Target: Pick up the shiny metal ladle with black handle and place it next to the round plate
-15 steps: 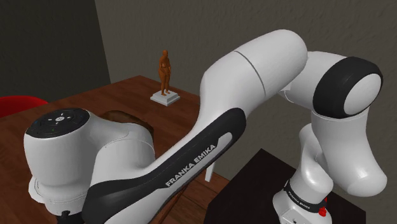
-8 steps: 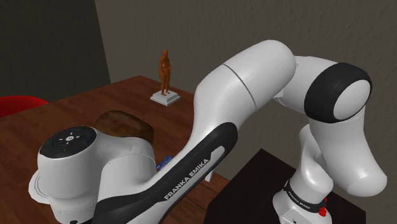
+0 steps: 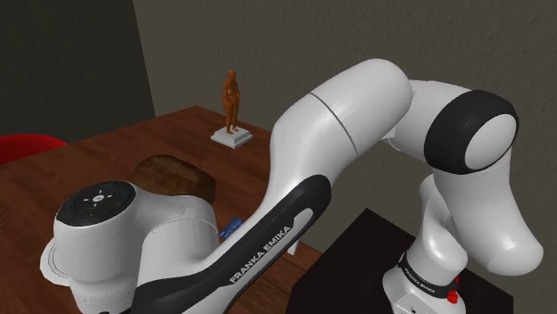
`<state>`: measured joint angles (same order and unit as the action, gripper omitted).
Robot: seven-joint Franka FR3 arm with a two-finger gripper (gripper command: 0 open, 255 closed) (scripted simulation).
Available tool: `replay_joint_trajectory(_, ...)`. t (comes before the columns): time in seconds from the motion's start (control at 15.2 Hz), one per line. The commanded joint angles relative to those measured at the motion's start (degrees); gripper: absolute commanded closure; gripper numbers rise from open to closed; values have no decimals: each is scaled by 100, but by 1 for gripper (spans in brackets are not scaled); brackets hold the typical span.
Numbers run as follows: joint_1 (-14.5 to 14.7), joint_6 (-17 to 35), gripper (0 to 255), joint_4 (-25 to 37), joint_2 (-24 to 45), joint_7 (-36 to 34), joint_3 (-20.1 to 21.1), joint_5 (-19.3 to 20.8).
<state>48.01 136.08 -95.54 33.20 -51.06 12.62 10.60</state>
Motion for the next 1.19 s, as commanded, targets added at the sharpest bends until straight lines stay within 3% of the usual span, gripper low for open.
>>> replay_joint_trajectory(0.0,0,0,0,-1,1,0,0,0)
replay_joint_trajectory(0.33,0,0,0,-1,0,0,0,0)
replay_joint_trajectory(0.59,-72,-459,0,-36,-500,79,93,-135)
replay_joint_trajectory(1.12,-71,-459,0,-36,-501,79,92,-135)
